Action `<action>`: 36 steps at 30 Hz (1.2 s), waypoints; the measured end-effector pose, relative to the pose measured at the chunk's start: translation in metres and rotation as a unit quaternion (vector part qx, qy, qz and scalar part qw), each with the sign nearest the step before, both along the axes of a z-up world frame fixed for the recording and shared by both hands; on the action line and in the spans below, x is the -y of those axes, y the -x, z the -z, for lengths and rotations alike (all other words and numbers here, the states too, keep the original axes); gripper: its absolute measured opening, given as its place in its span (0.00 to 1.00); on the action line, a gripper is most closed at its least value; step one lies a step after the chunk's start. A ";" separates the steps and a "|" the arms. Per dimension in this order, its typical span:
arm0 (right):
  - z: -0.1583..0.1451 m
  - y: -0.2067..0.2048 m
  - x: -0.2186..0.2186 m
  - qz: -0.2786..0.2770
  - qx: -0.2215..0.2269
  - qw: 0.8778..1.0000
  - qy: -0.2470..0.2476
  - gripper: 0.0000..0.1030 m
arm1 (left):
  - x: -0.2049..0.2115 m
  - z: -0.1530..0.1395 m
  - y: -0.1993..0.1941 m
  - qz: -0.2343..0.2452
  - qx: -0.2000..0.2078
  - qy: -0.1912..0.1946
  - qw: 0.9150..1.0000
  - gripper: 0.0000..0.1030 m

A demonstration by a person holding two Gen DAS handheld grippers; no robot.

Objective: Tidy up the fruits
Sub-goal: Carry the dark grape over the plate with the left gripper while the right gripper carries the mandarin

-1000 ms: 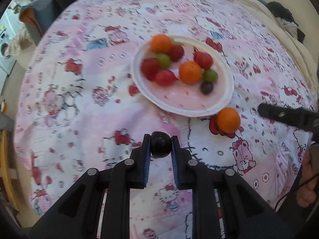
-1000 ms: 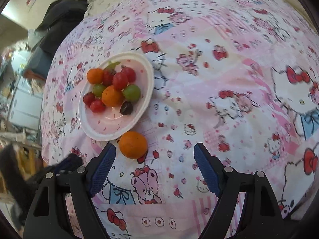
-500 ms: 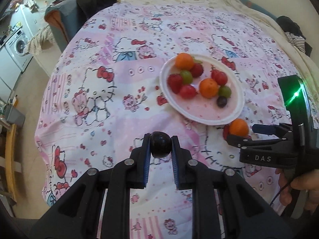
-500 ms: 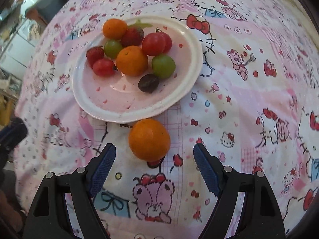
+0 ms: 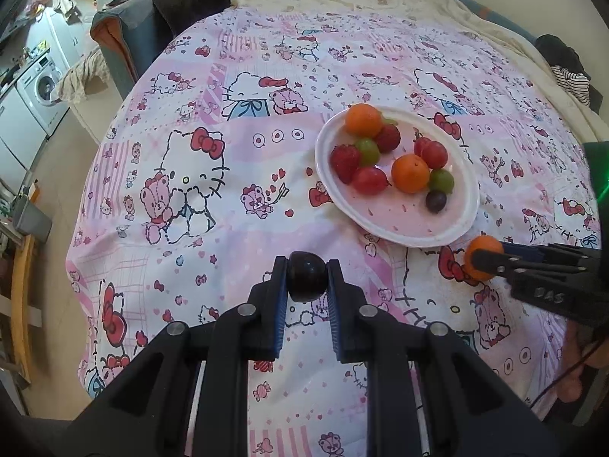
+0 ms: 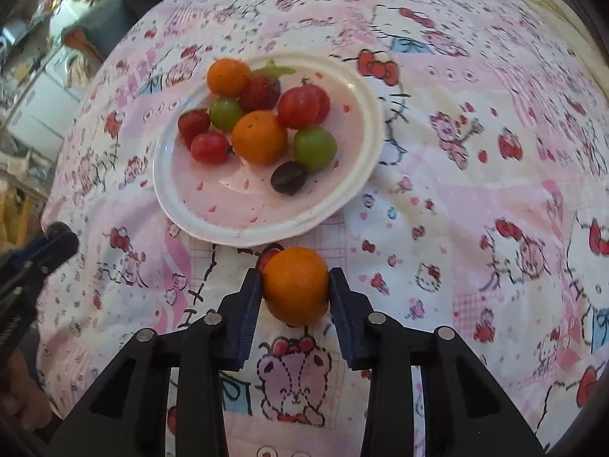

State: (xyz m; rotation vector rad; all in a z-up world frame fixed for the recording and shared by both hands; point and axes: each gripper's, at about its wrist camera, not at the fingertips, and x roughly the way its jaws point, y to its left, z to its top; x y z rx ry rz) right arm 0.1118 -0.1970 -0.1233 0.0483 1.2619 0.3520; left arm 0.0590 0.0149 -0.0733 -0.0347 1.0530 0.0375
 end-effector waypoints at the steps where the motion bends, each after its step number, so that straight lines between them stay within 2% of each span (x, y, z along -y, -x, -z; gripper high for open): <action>1: -0.003 0.002 0.005 0.006 0.000 1.000 -0.005 0.36 | 0.000 0.000 0.001 0.001 0.001 0.000 1.000 0.15; 9: -0.020 0.007 0.016 0.025 0.016 0.999 -0.043 0.35 | -0.007 -0.002 0.005 -0.008 0.010 0.008 1.000 0.15; 12: -0.038 0.011 0.026 0.042 0.042 0.995 -0.082 0.35 | -0.006 -0.007 0.008 -0.006 0.020 0.008 1.000 0.15; 18: -0.077 0.013 0.057 0.089 0.102 0.978 -0.160 0.35 | -0.008 -0.028 0.009 -0.007 0.056 0.003 0.998 0.15; 22: -0.099 0.008 0.074 0.106 0.124 0.969 -0.187 0.35 | -0.014 -0.043 0.000 -0.007 0.072 0.005 0.997 0.15; 29: -0.110 -0.016 0.084 0.108 0.129 0.966 -0.197 0.35 | -0.018 -0.064 -0.030 0.006 0.086 0.006 0.996 0.16; 36: -0.093 -0.052 0.070 0.092 0.101 0.973 -0.186 0.36 | 0.007 -0.055 -0.057 0.056 0.086 -0.020 0.995 0.16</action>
